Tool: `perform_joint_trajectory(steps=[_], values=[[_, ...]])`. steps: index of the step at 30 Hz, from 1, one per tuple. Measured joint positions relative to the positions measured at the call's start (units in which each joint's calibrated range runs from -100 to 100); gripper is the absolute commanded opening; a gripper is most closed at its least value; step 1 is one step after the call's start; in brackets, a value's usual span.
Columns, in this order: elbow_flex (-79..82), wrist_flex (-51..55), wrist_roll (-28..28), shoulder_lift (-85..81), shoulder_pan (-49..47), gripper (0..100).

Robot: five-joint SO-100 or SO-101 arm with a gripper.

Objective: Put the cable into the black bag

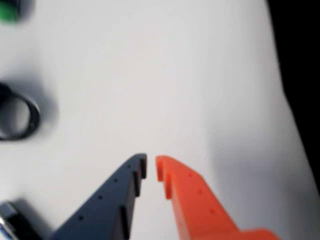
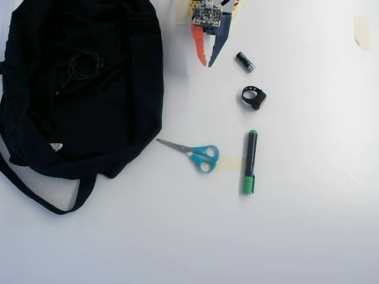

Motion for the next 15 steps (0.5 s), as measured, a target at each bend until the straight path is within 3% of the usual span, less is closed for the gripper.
perform_joint_trajectory(steps=[15], values=[[15.6,2.3,0.5,-6.8,0.1,2]])
